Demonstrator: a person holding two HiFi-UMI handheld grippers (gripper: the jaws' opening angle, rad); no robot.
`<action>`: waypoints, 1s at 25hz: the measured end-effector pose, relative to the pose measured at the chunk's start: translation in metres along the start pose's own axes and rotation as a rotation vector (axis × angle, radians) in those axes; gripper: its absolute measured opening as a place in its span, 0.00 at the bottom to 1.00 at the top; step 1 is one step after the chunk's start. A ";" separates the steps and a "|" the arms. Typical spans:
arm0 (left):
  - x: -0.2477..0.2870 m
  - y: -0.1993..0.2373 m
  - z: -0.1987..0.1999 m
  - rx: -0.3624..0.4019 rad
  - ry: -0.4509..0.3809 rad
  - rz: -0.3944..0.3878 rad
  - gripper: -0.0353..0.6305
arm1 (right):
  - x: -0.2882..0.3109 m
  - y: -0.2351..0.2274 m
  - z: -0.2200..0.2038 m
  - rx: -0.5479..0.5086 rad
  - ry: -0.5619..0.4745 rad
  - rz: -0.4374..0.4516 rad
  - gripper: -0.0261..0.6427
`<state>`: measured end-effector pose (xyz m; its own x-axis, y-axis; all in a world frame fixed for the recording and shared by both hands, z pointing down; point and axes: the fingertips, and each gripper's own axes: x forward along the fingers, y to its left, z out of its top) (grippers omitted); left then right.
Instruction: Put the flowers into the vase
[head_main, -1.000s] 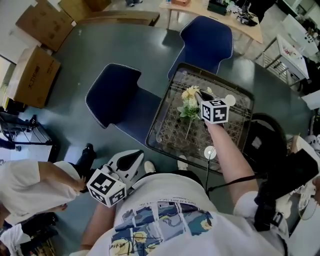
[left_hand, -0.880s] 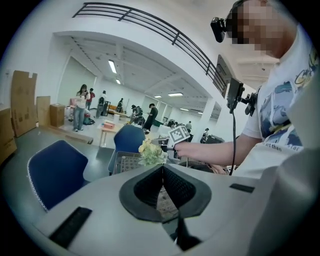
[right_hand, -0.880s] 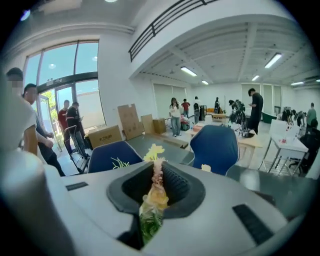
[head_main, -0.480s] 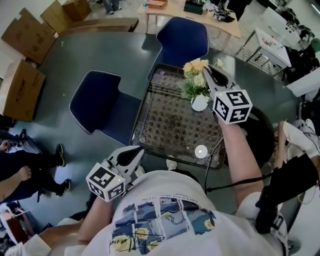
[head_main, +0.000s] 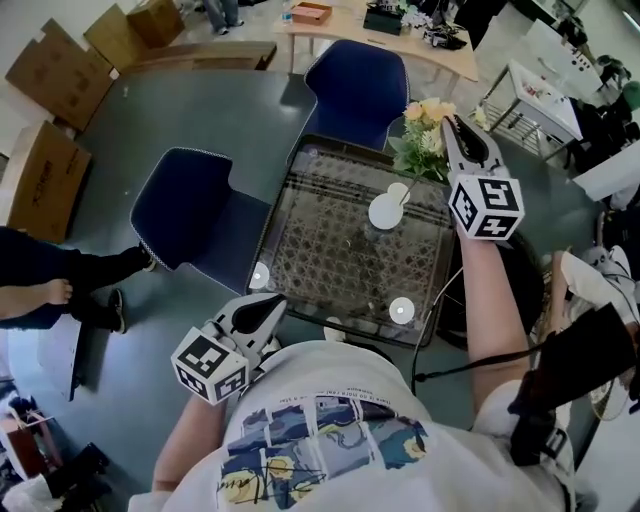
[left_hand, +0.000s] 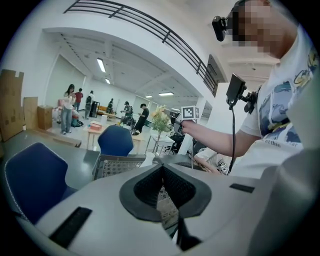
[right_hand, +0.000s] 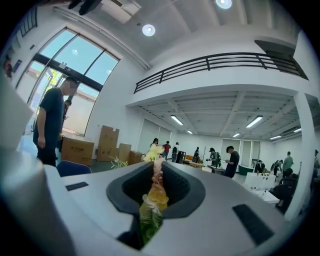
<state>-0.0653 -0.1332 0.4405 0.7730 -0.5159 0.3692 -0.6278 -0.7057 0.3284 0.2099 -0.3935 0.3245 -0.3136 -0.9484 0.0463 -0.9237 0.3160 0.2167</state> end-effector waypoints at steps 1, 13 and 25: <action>0.000 -0.001 0.002 -0.003 0.000 0.011 0.07 | 0.002 -0.004 -0.003 0.002 -0.004 -0.003 0.12; 0.000 -0.013 -0.009 -0.035 0.041 0.116 0.07 | 0.020 0.008 -0.081 -0.012 0.008 0.043 0.12; 0.000 -0.013 -0.015 -0.050 0.074 0.129 0.07 | 0.016 0.049 -0.169 0.007 0.127 0.114 0.12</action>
<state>-0.0581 -0.1171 0.4491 0.6776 -0.5622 0.4741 -0.7270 -0.6095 0.3163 0.1969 -0.3978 0.5004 -0.3870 -0.9017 0.1928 -0.8853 0.4218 0.1958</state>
